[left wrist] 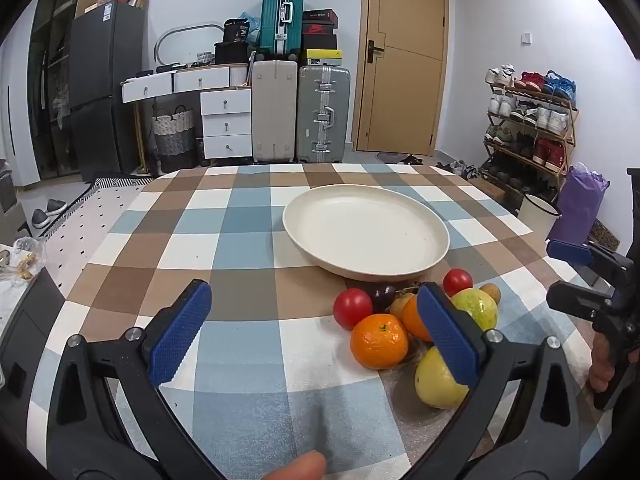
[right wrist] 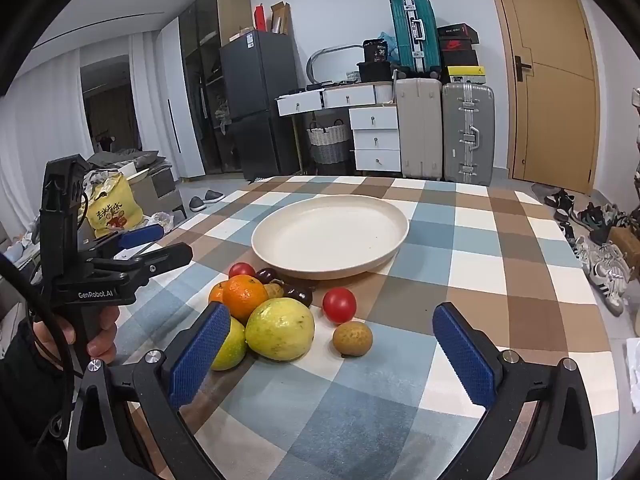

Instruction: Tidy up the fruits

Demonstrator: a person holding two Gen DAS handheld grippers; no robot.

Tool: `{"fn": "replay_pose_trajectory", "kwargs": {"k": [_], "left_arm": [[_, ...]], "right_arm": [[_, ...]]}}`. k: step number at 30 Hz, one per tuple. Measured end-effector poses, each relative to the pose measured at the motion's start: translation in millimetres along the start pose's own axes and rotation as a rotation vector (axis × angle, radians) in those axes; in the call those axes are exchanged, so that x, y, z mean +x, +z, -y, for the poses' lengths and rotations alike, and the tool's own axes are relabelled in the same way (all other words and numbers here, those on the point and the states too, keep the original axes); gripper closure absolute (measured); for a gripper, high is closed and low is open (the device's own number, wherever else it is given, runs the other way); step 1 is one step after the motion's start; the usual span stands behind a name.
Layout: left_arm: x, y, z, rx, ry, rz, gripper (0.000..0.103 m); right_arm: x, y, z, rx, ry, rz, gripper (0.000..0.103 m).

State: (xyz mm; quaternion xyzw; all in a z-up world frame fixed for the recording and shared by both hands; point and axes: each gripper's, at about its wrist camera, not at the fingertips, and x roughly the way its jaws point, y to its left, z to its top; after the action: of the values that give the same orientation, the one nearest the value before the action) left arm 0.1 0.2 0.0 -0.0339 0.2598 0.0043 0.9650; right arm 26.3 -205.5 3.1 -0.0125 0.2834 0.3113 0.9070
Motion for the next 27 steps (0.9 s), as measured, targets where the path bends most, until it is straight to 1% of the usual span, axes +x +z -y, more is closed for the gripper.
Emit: {"fn": "replay_pose_trajectory", "kwargs": {"k": [1, 2, 5, 9, 10, 27], "left_arm": [[0.3, 0.1, -0.2, -0.002, -0.001, 0.000, 0.001], [-0.9, -0.3, 0.5, 0.010, 0.005, 0.018, 0.001], [-0.1, 0.0, 0.7, 0.008, 0.005, 0.006, 0.001], [-0.6, 0.1, -2.8, 0.005, 0.001, 0.006, 0.001], [-1.0, 0.1, -4.6, 0.007, 0.001, 0.006, 0.001], [-0.7, 1.0, -1.9, 0.007, 0.010, 0.000, 0.001]], "right_arm": [[-0.1, -0.1, -0.2, -0.001, 0.003, 0.001, 0.000], [-0.1, -0.1, -0.4, -0.003, 0.004, 0.002, 0.000], [0.2, 0.0, 0.0, -0.008, 0.006, 0.004, 0.000], [-0.5, -0.2, 1.5, -0.007, -0.001, 0.006, 0.000], [-1.4, 0.3, -5.4, -0.011, -0.003, 0.003, 0.000], [1.9, -1.6, -7.2, -0.015, -0.004, 0.007, 0.000]]}}
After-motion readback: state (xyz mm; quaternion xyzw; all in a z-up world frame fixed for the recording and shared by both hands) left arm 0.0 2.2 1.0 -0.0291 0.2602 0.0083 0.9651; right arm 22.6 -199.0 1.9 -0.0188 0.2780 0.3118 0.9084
